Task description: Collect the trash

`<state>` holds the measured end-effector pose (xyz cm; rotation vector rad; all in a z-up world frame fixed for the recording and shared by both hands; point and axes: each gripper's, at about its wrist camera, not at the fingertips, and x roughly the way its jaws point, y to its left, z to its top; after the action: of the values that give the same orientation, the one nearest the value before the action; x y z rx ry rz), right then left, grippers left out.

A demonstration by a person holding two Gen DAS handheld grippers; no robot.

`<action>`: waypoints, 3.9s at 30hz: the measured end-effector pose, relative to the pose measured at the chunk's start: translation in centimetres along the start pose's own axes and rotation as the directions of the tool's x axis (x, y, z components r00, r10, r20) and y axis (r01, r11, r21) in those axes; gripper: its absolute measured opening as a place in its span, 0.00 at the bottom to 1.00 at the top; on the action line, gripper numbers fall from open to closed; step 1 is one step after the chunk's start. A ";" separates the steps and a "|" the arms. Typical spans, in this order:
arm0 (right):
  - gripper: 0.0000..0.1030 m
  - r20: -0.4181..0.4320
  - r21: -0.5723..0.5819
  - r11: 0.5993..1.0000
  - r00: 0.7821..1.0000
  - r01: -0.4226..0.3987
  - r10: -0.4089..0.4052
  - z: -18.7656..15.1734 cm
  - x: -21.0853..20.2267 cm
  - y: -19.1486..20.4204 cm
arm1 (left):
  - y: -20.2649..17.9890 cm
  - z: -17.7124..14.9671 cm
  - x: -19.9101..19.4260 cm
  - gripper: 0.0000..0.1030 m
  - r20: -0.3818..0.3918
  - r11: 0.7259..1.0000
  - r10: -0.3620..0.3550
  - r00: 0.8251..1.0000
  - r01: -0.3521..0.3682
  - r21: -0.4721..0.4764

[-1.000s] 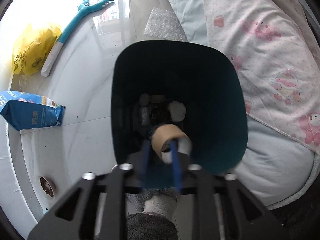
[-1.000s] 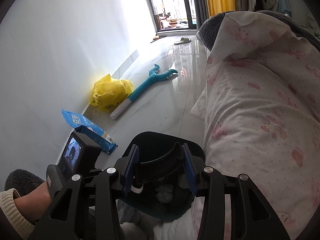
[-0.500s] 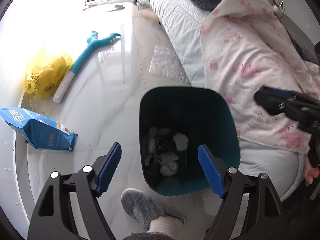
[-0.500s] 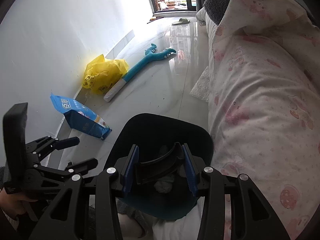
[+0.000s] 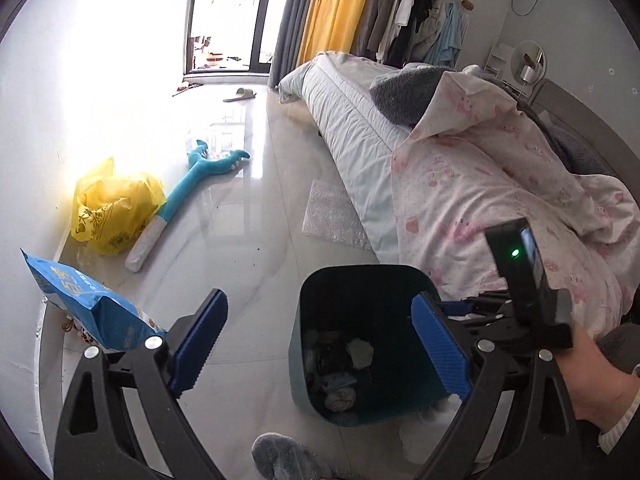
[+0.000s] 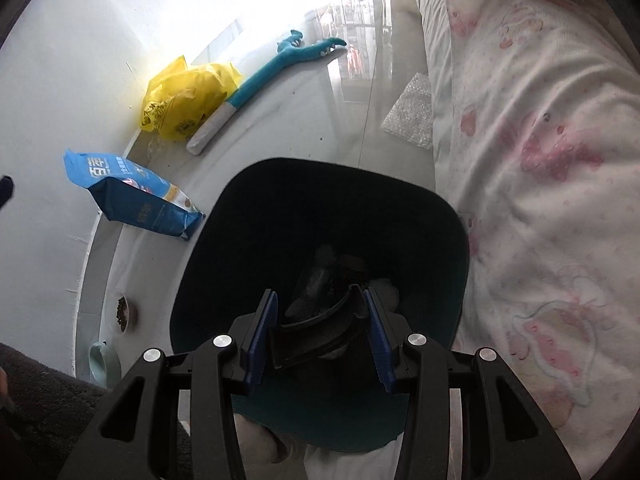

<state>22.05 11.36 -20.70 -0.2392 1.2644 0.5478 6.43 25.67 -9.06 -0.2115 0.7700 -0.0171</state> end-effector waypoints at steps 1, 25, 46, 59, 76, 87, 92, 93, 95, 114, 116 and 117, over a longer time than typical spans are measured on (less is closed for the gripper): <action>0.43 -0.013 0.004 1.000 1.000 0.007 -0.007 0.0 0.4 0.0 | -0.2 0.6 -0.9 0.93 0.036 1.000 0.002 0.999 -0.002 0.003; 0.83 0.173 -0.102 0.994 0.984 0.046 -0.028 -2.2 -7.2 0.8 | -5.7 5.2 -8.3 0.97 0.316 0.994 0.094 0.944 -0.108 0.027; 0.97 0.641 0.146 0.978 0.738 0.152 -0.210 -13.0 -29.9 -9.4 | -14.3 3.8 -10.9 0.97 0.380 0.983 0.100 0.919 -0.151 0.108; 0.97 0.712 0.296 0.947 0.633 0.122 -0.304 -24.0 -36.2 -15.7 | -17.3 1.9 -11.4 0.97 0.379 0.981 0.110 0.919 -0.163 0.109; 0.97 0.725 0.240 0.968 0.648 0.078 -0.232 -24.3 -35.6 -15.4 | -19.2 -0.2 -10.4 0.97 0.345 0.973 0.102 0.933 -0.165 0.159; 0.97 0.718 0.206 0.972 0.658 0.109 -0.226 -24.0 -35.5 -14.4 | -19.2 0.0 -10.1 0.97 0.336 0.978 0.098 0.937 -0.154 0.144; 0.97 0.718 0.209 0.973 0.659 0.100 -0.223 -23.9 -35.4 -14.6 | -19.4 0.0 -9.9 0.97 0.335 0.978 0.097 0.937 -0.152 0.140; 0.97 0.718 0.210 0.972 0.660 0.100 -0.223 -23.9 -35.4 -14.5 | -19.3 0.0 -9.9 0.97 0.334 0.978 0.098 0.937 -0.152 0.140; 0.97 0.718 0.208 0.973 0.659 0.102 -0.223 -23.9 -35.4 -14.6 | -19.2 0.0 -9.8 0.97 0.332 0.978 0.101 0.938 -0.154 0.138; 0.97 0.718 0.209 0.973 0.659 0.103 -0.224 -23.9 -35.4 -14.5 | -18.9 0.2 -9.8 0.97 0.330 0.979 0.105 0.938 -0.155 0.129; 0.97 0.718 0.210 0.972 0.659 0.103 -0.224 -23.9 -35.4 -14.5 | -18.9 0.2 -9.9 0.97 0.331 0.979 0.105 0.938 -0.155 0.129; 0.97 0.718 0.209 0.972 0.659 0.103 -0.224 -23.9 -35.4 -14.5 | -18.9 0.2 -9.9 0.97 0.331 0.979 0.105 0.938 -0.155 0.129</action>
<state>2.57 -21.11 3.82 0.0140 0.4639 0.3251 0.67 8.11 1.58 -0.0134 0.4509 0.0825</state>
